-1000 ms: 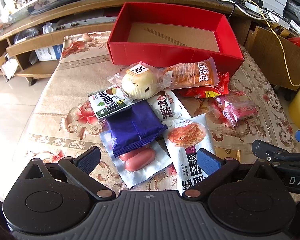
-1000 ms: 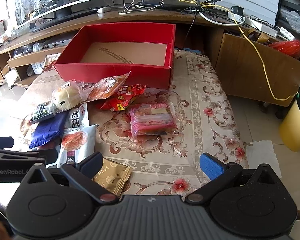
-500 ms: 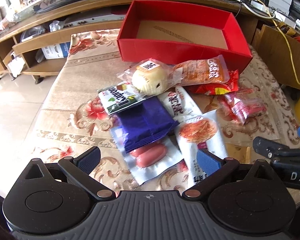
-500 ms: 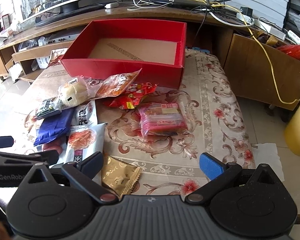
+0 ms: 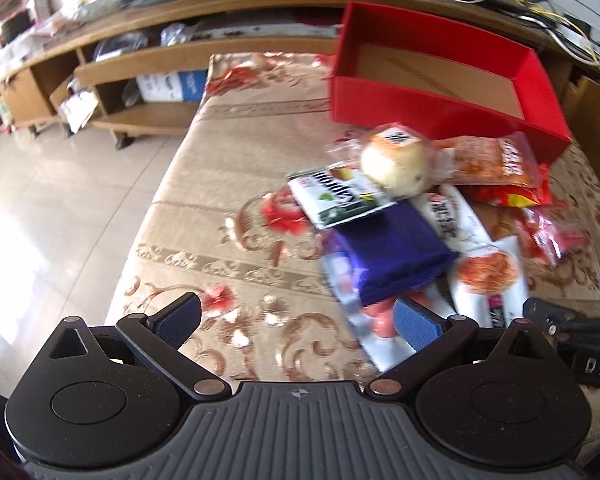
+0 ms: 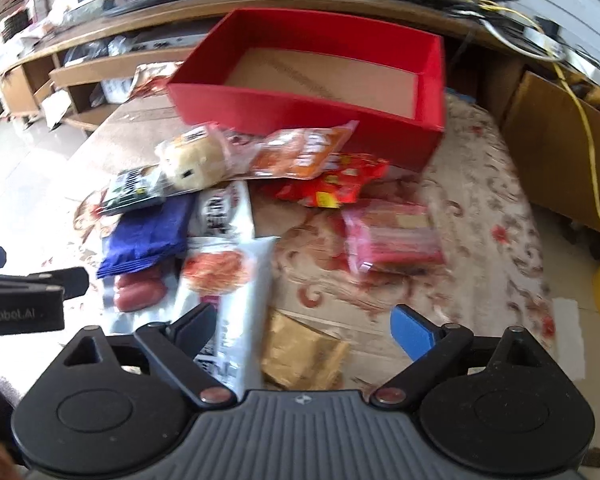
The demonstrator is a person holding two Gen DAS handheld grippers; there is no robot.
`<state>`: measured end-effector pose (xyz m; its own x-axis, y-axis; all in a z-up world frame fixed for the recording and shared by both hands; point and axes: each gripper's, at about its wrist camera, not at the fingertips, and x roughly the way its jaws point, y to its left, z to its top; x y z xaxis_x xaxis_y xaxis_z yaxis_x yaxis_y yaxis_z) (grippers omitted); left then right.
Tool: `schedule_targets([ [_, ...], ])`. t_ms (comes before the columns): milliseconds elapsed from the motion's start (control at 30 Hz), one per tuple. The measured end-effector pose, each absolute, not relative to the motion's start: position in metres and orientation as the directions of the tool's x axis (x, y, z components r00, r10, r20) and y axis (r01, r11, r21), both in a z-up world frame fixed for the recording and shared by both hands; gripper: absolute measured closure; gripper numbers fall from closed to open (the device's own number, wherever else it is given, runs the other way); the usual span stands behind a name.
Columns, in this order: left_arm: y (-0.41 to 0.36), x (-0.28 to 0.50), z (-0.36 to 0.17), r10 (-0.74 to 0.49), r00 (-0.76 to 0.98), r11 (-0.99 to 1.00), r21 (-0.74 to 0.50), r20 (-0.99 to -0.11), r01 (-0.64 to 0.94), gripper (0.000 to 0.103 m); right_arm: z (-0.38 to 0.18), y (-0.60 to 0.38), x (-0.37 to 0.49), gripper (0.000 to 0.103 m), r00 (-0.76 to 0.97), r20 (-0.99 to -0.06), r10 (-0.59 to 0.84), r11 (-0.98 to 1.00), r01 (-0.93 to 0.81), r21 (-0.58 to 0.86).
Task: Organize snacks
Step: 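Grasp the white spicy-strip packet with the right gripper while the left tool approaches the steamed cake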
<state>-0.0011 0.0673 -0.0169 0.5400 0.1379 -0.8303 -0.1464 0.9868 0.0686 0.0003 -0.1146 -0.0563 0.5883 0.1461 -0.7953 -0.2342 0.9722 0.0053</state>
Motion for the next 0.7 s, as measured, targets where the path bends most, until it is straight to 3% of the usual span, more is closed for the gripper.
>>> schedule_targets([
  [367,0.077,0.009,-0.025,0.108,0.516,0.987,0.029,-0.85,-0.159,0.0,-0.091,-0.076,0.022,0.013,0.518,-0.84,0.164,0.949,-0.315,-0.008],
  [433,0.078,0.01,-0.026,0.11,0.517,0.987,0.03,-0.849,-0.161,0.0,-0.093,-0.081,0.026,0.011,0.504,-0.845,0.18,0.951,-0.307,0.019],
  [500,0.078,0.012,-0.028,0.104,0.511,0.986,0.023,-0.853,-0.163,0.0,-0.095,-0.081,0.028,0.0,0.489,-0.853,0.18,0.946,-0.323,0.014],
  [700,0.075,0.015,-0.03,0.098,0.503,0.988,0.023,-0.859,-0.153,0.0,-0.096,-0.081,0.034,0.0,0.489,-0.852,0.186,0.946,-0.323,0.022],
])
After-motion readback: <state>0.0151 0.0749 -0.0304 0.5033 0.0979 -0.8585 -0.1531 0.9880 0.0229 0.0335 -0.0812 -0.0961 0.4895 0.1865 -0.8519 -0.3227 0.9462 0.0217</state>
